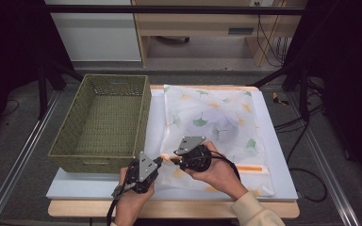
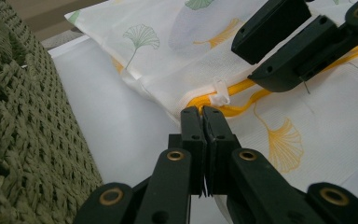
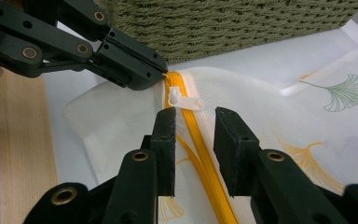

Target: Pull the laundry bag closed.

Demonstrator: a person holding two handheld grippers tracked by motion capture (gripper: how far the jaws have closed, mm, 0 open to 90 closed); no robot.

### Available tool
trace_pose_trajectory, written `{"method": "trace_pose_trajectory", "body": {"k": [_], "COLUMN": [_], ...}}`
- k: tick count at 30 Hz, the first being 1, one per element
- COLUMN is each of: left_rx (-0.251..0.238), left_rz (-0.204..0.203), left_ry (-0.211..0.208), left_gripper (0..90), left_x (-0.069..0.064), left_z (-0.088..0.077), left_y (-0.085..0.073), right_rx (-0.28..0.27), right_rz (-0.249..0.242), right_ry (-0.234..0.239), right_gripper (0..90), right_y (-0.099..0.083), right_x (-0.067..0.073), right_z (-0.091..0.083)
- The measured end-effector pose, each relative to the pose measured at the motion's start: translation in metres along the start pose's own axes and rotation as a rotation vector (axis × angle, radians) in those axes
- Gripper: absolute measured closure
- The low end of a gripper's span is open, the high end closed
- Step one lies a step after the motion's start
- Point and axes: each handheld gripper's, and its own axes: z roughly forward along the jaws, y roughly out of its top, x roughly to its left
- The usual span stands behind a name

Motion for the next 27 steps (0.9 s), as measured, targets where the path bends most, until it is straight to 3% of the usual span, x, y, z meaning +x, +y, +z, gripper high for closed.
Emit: {"method": "trace_pose_trajectory", "body": {"k": [13, 27], "left_rx": [0.004, 0.0], "left_rz": [0.006, 0.006], "left_ry": [-0.008, -0.009], "left_gripper": [88.2, 88.2], "left_x": [0.0, 0.0], "left_z": [0.0, -0.001], "left_y": [0.0, 0.0], "right_rx": [0.034, 0.056], "right_rz": [-0.029, -0.057], "right_ry": [0.017, 0.031], "right_gripper": [57.7, 63.5], "right_y": [0.004, 0.004], "right_x": [0.0, 0.004], "right_z": [0.013, 0.021]}}
